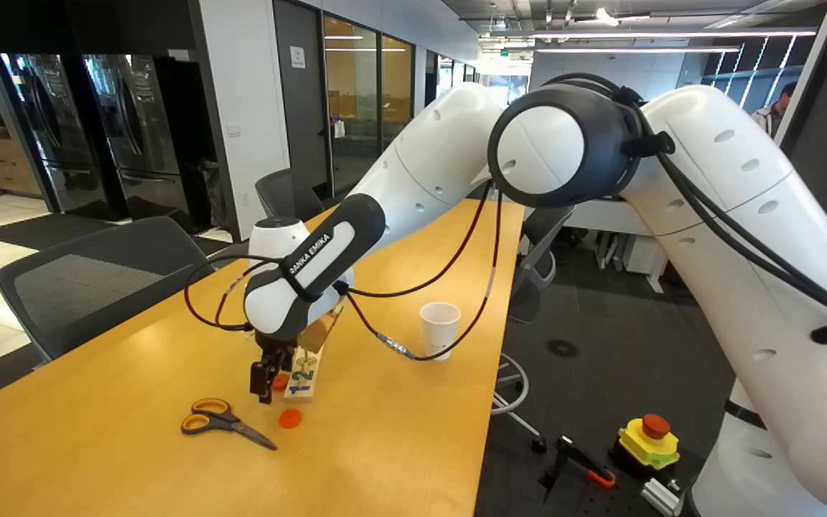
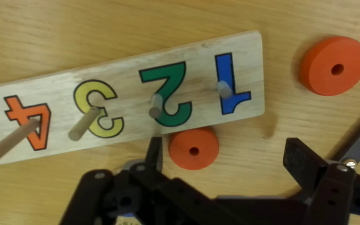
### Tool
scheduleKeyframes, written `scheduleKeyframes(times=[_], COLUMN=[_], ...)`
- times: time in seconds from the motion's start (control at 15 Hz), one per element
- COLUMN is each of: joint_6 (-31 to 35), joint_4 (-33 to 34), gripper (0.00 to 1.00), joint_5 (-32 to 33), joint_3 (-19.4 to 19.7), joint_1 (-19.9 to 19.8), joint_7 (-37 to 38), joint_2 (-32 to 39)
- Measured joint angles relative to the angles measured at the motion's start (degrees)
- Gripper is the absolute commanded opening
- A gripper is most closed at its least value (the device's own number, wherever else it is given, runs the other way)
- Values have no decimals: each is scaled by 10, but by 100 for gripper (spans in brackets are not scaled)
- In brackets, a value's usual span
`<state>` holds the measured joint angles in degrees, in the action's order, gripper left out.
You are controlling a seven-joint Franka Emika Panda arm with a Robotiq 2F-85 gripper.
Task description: Put two round orange blocks in the white cup then put the blue round block in the clear cup, then put the last two round orange blocks
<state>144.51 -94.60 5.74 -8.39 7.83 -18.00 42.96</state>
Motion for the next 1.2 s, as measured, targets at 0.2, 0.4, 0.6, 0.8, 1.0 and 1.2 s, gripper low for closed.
scheduleKeyframes(times=[0.2,0.4,0.6,0.8,1.0,1.2], joint_6=[0,0,0,0,-1,-4], joint_4=[1,2,6,14,23,30], gripper=[100,100,100,100,100,100], joint_5=[0,0,1,1,2,6], joint_3=[-1,-1,0,1,3,4], joint_1=[3,4,4,4,4,3], joint_7=[0,0,0,0,-1,-4], joint_2=[0,1,4,11,19,24])
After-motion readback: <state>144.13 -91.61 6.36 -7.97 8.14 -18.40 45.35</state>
